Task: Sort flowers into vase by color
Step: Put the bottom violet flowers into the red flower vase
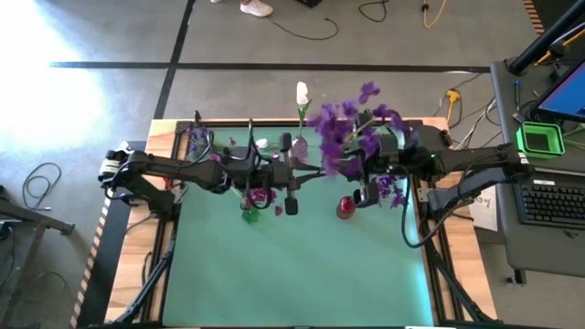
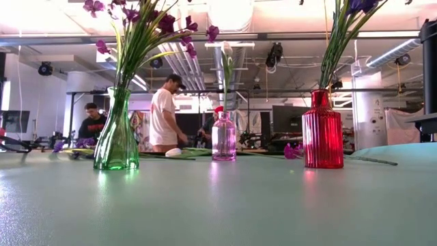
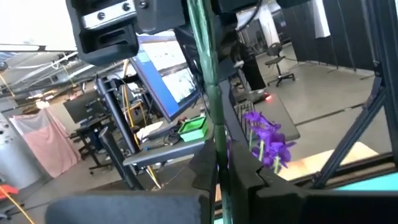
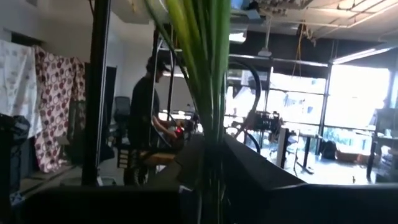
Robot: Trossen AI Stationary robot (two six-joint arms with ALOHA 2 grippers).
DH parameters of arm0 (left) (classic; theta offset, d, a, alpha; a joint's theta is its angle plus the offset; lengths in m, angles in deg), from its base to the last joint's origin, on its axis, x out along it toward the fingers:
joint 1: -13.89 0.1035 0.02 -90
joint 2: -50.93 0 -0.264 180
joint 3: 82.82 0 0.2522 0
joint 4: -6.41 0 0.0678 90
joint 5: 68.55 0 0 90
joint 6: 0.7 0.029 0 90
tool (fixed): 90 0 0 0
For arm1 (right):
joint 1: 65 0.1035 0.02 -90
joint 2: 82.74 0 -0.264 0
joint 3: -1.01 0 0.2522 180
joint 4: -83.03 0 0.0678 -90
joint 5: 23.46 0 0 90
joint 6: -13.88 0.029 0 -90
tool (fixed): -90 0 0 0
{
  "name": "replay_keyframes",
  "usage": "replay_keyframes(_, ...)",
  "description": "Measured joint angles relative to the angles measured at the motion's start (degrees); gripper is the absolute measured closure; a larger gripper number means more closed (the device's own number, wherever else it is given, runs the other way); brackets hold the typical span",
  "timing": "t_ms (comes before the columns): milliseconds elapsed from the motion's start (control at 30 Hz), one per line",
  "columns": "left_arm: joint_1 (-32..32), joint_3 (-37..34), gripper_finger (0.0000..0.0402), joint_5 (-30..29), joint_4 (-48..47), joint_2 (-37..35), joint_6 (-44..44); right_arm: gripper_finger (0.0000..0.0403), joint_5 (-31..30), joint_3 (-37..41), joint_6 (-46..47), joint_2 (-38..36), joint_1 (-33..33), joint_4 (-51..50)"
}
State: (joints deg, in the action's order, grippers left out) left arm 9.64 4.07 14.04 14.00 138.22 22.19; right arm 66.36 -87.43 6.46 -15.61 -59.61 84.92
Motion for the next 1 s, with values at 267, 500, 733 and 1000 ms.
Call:
replay_keyframes(267, -0.1, 0.0, 0.0401, -2.6, -4.7, -0.8, -1.0, 0.0285, -4.6, 0.0, 1.5, -2.0, 0.0, -7.9)
replay_keyframes(500, -0.1, 0.0, 0.0401, -4.9, -6.9, -0.9, -1.6, 0.0223, -9.7, -0.4, 4.4, -2.5, 0.0, -16.0)
replay_keyframes(733, -0.1, 0.0, 0.0401, -7.0, -9.9, -0.9, -2.3, 0.0216, -11.0, -4.4, 5.7, -2.5, 0.0, -23.1)
replay_keyframes(1000, -0.1, 0.0, 0.0402, -7.3, -11.7, -0.9, -3.2, 0.0305, -11.0, -7.3, 7.0, -2.1, 0.0, -28.5)
